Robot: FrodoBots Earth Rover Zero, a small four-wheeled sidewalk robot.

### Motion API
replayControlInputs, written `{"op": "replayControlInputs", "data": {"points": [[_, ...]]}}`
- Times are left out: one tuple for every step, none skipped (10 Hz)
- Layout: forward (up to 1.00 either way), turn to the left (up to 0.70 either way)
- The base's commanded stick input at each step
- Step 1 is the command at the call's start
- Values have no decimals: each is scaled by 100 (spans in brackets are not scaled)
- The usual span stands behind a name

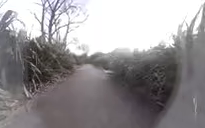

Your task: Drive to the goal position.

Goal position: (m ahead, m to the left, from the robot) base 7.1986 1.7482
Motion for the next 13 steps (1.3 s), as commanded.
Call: {"op": "replayControlInputs", "data": {"points": [[70, 0], [70, 0], [70, 9], [70, 21], [70, 35], [70, 0], [70, 0], [70, 0], [70, 0], [70, 0], [70, 0], [70, 0], [70, 0]]}}
